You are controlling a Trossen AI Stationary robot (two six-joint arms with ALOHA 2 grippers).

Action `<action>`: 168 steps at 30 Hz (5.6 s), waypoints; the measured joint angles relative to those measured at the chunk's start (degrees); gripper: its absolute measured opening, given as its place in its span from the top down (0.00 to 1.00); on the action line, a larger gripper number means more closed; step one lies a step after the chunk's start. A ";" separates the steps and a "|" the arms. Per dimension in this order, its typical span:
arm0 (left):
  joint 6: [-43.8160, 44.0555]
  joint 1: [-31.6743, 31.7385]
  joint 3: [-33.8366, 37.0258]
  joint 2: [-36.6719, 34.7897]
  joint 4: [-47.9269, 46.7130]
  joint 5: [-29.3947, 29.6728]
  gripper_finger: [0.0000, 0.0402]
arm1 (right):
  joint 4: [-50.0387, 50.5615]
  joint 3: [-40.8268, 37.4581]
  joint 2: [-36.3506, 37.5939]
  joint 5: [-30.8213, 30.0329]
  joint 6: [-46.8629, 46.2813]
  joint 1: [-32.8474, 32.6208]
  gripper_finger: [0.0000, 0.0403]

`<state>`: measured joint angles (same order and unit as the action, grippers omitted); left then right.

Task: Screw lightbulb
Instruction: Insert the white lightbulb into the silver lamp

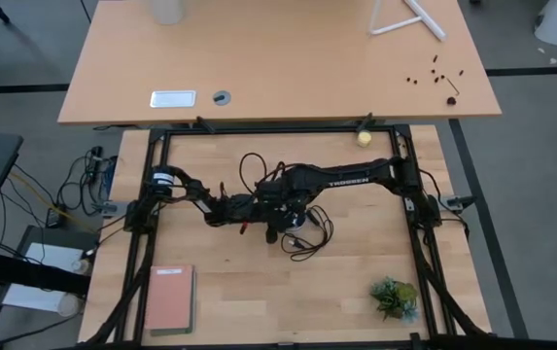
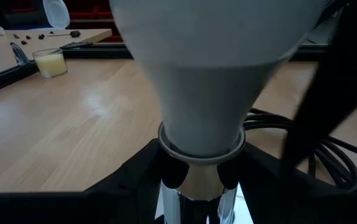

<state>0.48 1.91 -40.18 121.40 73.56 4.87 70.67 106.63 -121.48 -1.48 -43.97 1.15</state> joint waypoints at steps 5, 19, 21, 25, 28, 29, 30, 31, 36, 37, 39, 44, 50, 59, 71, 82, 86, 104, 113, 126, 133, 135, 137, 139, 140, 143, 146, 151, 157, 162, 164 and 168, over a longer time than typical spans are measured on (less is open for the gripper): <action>0.12 0.00 -0.02 0.00 0.02 -0.09 0.53 | 0.41 -0.04 1.45 1.37 2.84 0.40 0.14; 0.18 0.00 -0.02 0.00 0.11 -0.29 0.53 | 1.96 0.09 5.41 4.14 17.61 1.57 0.07; 0.18 -0.01 -0.02 0.00 0.13 -0.29 0.53 | 1.85 0.09 5.41 3.97 23.87 1.57 0.07; 0.23 -0.02 -0.04 -0.02 0.14 -0.30 0.53 | 0.57 0.09 5.39 -1.80 36.99 1.20 0.07; 0.40 0.02 -0.04 -0.02 0.17 -0.29 0.53 | -0.03 0.09 5.39 -4.26 47.77 0.73 0.07; 0.36 0.00 -0.04 -0.02 0.16 -0.29 0.53 | -0.02 0.09 5.39 -4.24 51.69 0.51 0.07; 0.36 -0.02 -0.04 -0.02 0.17 -0.31 0.53 | -0.24 0.09 5.39 -4.07 54.99 0.33 0.07; 0.36 -0.02 -0.04 -0.02 0.15 -0.33 0.53 | -0.95 0.09 5.39 -3.73 58.07 0.08 0.07; 0.27 -0.02 -0.04 -0.04 0.17 -0.49 0.53 | -5.64 0.11 5.39 -3.10 68.69 -1.04 0.07; 0.18 -0.02 -0.04 -0.04 0.16 -0.49 0.53 | -5.87 0.11 5.39 -2.86 69.78 -1.15 0.07; 0.18 -0.02 -0.04 -0.04 0.17 -0.49 0.53 | -5.64 -0.05 5.39 -1.65 72.02 -1.25 0.07; 0.18 -0.02 -0.04 -0.04 0.17 -0.49 0.53 | -5.39 -3.14 5.35 -1.44 76.94 -1.29 0.07; 0.18 -0.02 -0.04 -0.04 0.17 -0.49 0.53 | -8.49 -6.71 5.33 -1.94 78.23 -1.36 0.12; 0.17 -0.09 -0.09 -0.04 0.15 -0.85 0.53 | -9.11 -6.90 5.33 -1.52 72.32 -1.01 0.37; 0.14 -0.02 -0.07 -0.07 0.25 -0.34 0.53 | -12.75 -6.99 5.33 -0.05 30.04 0.64 0.28; -0.04 -0.07 -0.09 -0.09 0.06 -0.70 0.53 | -15.94 -11.56 5.84 -1.26 3.64 -0.07 0.29; 0.23 -0.04 -0.07 -0.09 0.14 -0.67 0.53 | -15.25 -9.49 5.45 -1.52 5.14 0.39 0.30; 0.40 0.00 -0.09 -0.15 -0.14 -0.66 0.53 | -1.69 6.70 5.15 -0.49 20.72 2.81 0.23; 0.11 0.00 -0.09 -0.13 -0.14 -0.75 0.53 | 8.71 12.29 5.41 -3.93 64.53 0.62 0.23; -0.33 -0.02 -0.09 -0.11 -0.18 -0.90 0.53 | 7.61 5.97 5.46 -7.09 77.93 -1.05 0.23; -0.44 -0.02 -0.09 -0.11 -0.20 -1.01 0.53 | 5.96 4.46 5.43 -5.12 72.20 -0.96 0.15; -0.44 -0.02 -0.09 -0.11 -0.20 -1.03 0.53 | 4.83 4.46 5.43 -5.06 71.55 -0.98 0.12; -0.45 -0.02 -0.09 -0.11 -0.20 -1.04 0.53 | 3.82 4.46 5.43 -4.88 70.72 -1.01 0.08; -0.45 -0.02 -0.09 -0.11 -0.20 -1.06 0.53 | 3.43 4.46 5.43 -4.63 70.02 -0.98 0.05; -0.45 -0.02 -0.09 -0.11 -0.22 -1.04 0.53 | 3.30 4.46 5.23 -4.13 69.41 -0.98 0.03; -0.45 -0.02 -0.09 -0.11 -0.22 -1.06 0.53 | 3.09 4.37 4.14 -2.71 68.37 -0.96 0.01; -0.75 -0.02 -0.09 -0.09 -0.22 -1.10 0.53 | 2.00 4.52 2.73 -2.31 70.30 -0.98 0.02; -1.67 -0.02 -0.11 -0.09 -0.80 -1.06 0.53 | 2.33 4.44 1.41 -0.43 75.46 -0.98 0.04; -1.81 -0.04 -0.13 -0.11 -1.01 -0.55 0.53 | 1.85 4.46 0.96 0.78 82.40 -0.86 0.10; -1.77 -0.04 -0.13 -0.11 -1.08 -0.49 0.53 | 1.27 4.49 -0.01 1.14 82.39 -0.52 0.16; -1.52 -0.04 -0.13 -0.11 -1.08 -0.49 0.53 | 1.34 4.47 -0.39 0.99 81.79 -0.41 0.19; -1.52 -0.04 -0.13 -0.11 -1.10 -0.44 0.53 | 0.84 4.17 -0.36 0.62 81.39 -0.24 0.27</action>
<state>-1.04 1.87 -40.32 121.30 72.47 4.43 71.50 110.80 -121.84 -0.87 37.42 0.91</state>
